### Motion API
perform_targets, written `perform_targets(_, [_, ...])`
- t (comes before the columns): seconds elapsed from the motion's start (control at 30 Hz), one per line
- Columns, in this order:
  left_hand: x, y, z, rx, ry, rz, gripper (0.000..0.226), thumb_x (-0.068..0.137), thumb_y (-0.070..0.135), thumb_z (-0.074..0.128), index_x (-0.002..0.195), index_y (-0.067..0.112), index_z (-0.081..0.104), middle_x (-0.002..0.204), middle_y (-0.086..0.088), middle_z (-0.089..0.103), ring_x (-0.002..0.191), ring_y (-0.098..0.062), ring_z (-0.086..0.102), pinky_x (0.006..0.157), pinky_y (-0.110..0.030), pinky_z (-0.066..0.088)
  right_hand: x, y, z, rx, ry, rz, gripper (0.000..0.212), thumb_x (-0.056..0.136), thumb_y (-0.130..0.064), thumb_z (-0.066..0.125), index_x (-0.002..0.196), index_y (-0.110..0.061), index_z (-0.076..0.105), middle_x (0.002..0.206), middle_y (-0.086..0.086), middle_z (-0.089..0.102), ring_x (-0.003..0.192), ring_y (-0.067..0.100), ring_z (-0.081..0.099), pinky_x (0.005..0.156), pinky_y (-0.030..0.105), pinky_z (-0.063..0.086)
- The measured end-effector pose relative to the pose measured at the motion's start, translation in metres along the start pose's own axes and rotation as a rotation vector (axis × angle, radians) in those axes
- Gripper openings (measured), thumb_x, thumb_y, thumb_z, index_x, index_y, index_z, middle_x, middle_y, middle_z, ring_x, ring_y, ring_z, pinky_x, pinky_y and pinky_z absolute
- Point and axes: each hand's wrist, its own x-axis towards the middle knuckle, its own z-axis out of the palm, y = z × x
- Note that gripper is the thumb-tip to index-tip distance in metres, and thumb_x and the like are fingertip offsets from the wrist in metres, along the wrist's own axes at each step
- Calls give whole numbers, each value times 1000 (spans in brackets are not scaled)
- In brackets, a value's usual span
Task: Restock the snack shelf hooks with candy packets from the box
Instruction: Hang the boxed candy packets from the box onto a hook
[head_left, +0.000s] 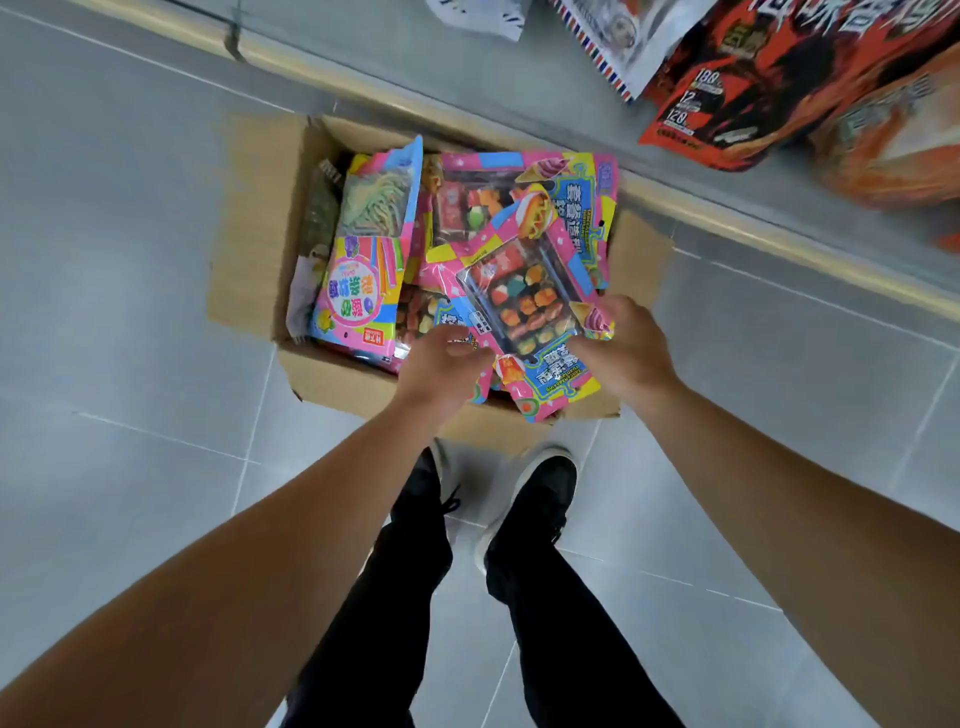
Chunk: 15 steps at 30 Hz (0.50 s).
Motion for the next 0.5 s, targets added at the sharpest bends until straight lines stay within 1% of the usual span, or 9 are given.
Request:
perform_targets(0.03, [13, -3, 6, -16, 7, -14, 64, 67, 30, 70, 128, 14, 56, 111, -5, 71, 76, -16, 64, 79, -40, 57, 13, 5, 5, -4, 26, -6, 36, 76, -21, 70, 112, -16, 63, 93, -2, 59, 90, 20, 61, 61, 17, 40])
perform_targets(0.07, [27, -8, 13, -47, 16, -33, 60, 69, 29, 73, 125, 15, 56, 110, -3, 70, 78, -15, 64, 79, -40, 57, 28, 12, 12, -5, 43, -2, 32, 76, -22, 71, 107, -16, 63, 89, -2, 60, 87, 23, 61, 57, 18, 37])
perform_targets(0.1, [37, -12, 19, -71, 31, -46, 49, 72, 28, 75, 116, 17, 57, 104, -1, 70, 81, -15, 64, 80, -40, 58, 38, 15, 17, 0, 49, 8, 35, 76, -24, 72, 109, -16, 63, 93, 0, 62, 89, 23, 61, 60, 20, 37])
perform_targets(0.17, [51, -18, 28, -105, 76, -55, 21, 73, 28, 73, 87, 22, 58, 86, 2, 67, 81, -19, 63, 86, -46, 57, 52, 23, 28, 40, 63, 33, 47, 75, -25, 74, 119, -15, 60, 109, 4, 63, 98, 22, 60, 74, 20, 39])
perform_targets(0.23, [59, -22, 35, -133, 99, -56, 16, 72, 28, 68, 72, 18, 55, 76, -1, 62, 77, -22, 59, 85, -47, 55, 59, 29, 31, 71, 79, 60, 40, 77, -24, 73, 114, -15, 63, 105, 1, 63, 90, 19, 59, 70, 18, 39])
perform_targets(0.3, [57, -24, 37, -140, 115, -53, 13, 75, 25, 65, 72, 16, 55, 75, -5, 60, 75, -23, 57, 76, -43, 55, 59, 30, 29, 52, 77, 81, 18, 79, -24, 70, 96, -16, 68, 86, -3, 65, 77, 17, 57, 55, 18, 35])
perform_targets(0.33, [55, -25, 36, -120, 119, -46, 11, 75, 25, 63, 75, 15, 58, 77, -8, 64, 74, -24, 59, 73, -44, 55, 57, 32, 27, 45, 72, 85, 11, 80, -24, 69, 88, -16, 68, 78, -3, 66, 73, 17, 58, 53, 21, 35])
perform_targets(0.43, [36, -17, 30, -75, 124, 11, 8, 74, 20, 59, 76, 13, 62, 82, -12, 70, 78, -34, 69, 72, -54, 58, 41, 29, 13, 100, 33, 81, 7, 78, -21, 70, 79, -16, 66, 64, -4, 63, 66, 19, 60, 55, 27, 42])
perform_targets(0.5, [10, -4, 20, -98, 116, 20, 17, 64, 21, 57, 78, 15, 65, 83, -12, 72, 81, -35, 71, 69, -57, 59, 18, 22, -3, 154, -5, 79, 9, 77, -18, 72, 74, -15, 64, 60, -3, 62, 62, 20, 59, 62, 33, 49])
